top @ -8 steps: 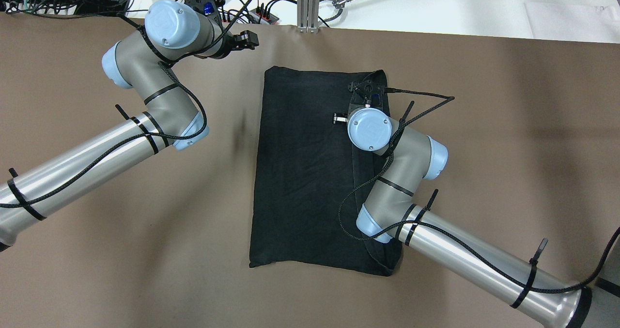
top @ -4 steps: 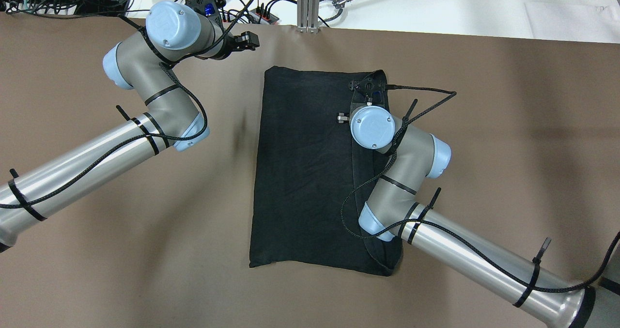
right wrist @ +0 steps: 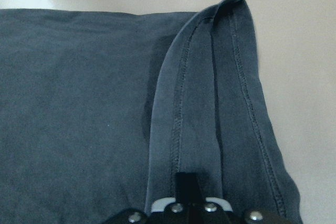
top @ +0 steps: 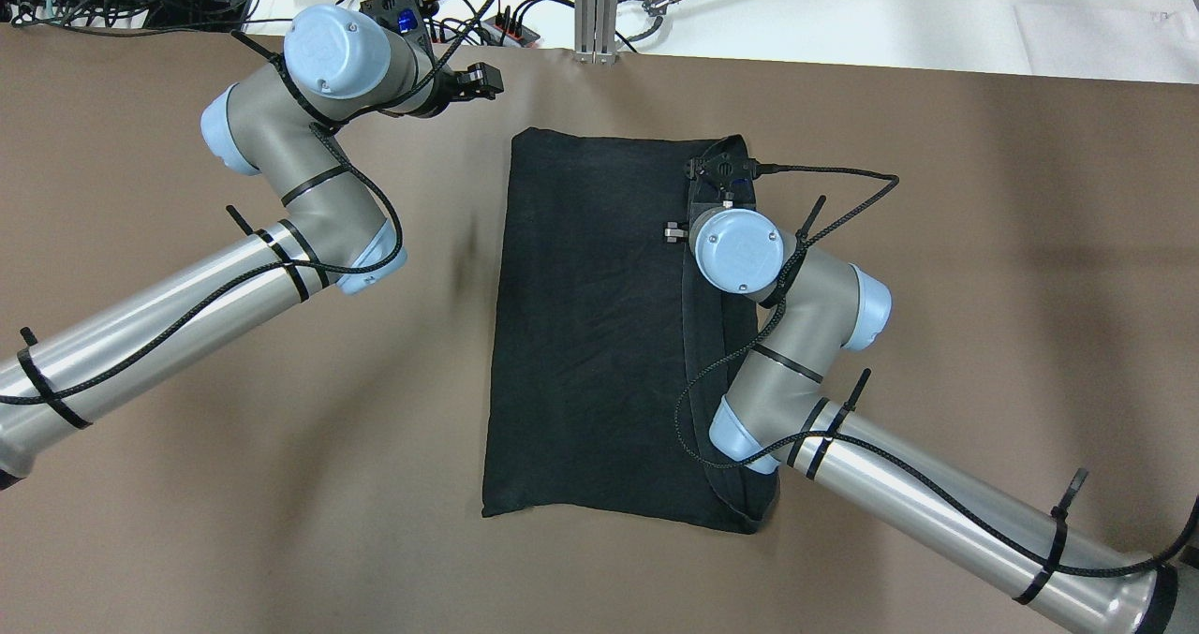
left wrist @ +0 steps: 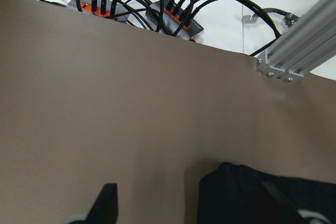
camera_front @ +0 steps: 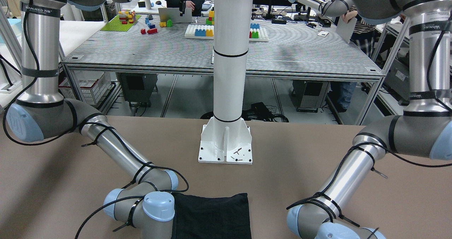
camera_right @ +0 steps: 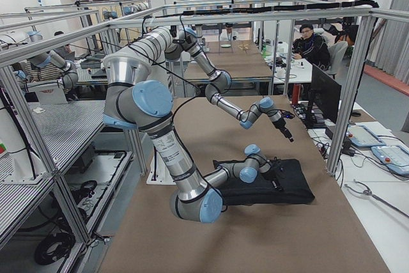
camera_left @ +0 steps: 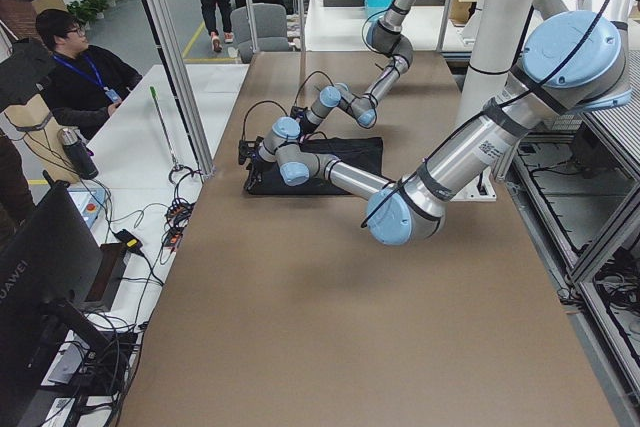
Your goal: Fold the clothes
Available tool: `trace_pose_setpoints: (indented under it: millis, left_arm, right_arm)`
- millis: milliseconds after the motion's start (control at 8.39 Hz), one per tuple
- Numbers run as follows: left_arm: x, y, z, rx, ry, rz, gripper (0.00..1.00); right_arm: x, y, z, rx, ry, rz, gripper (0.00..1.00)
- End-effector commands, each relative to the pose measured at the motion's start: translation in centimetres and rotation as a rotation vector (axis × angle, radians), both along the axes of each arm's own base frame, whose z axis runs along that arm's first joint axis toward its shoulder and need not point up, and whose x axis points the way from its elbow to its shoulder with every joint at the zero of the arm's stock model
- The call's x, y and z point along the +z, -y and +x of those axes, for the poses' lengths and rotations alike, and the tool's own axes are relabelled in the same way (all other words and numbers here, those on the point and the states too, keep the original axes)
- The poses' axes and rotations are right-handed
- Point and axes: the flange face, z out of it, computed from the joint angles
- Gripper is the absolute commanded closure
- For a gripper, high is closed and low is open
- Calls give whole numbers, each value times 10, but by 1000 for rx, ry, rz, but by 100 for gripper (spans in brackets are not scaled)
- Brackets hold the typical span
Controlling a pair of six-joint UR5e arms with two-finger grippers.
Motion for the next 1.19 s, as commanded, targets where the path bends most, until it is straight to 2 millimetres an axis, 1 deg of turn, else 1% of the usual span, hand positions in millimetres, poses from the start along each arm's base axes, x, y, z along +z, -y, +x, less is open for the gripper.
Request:
trace_pose_setpoints:
  millis: [0,119,238,358,477,596,715,834,953,1073]
  left_arm:
    - [0,0,0,0,0,0,6]
    - [0,0,0,0,0,-1,6]
    - [0,0,0,1,0,1,6]
    - [0,0,0,1,0,1,6]
    - [0,0,0,1,0,1,6]
    - [0,0,0,1,1,2,6]
    - [0,0,0,0,2,3,6]
    - [1,1,-1,0,3,0,6]
    - [0,1,-2,-3,3,1,6]
    - [1,1,-2,-2,3,0,6]
  right_arm:
    - [-5,-2,2,-2,8,7,91]
    - [-12,-1,2,4,18,11,89]
    - [-16,2,2,15,21,14,81]
    - [-24,12,9,53,10,37,74]
    - [-21,19,8,84,-21,46,63]
    - [-33,37,-9,107,-49,49,60]
    - [-42,53,-18,129,-72,53,61]
    - [-35,57,-16,133,-82,47,61]
    - [-36,63,-21,134,-92,39,62]
    - [-31,65,-25,133,-91,40,62]
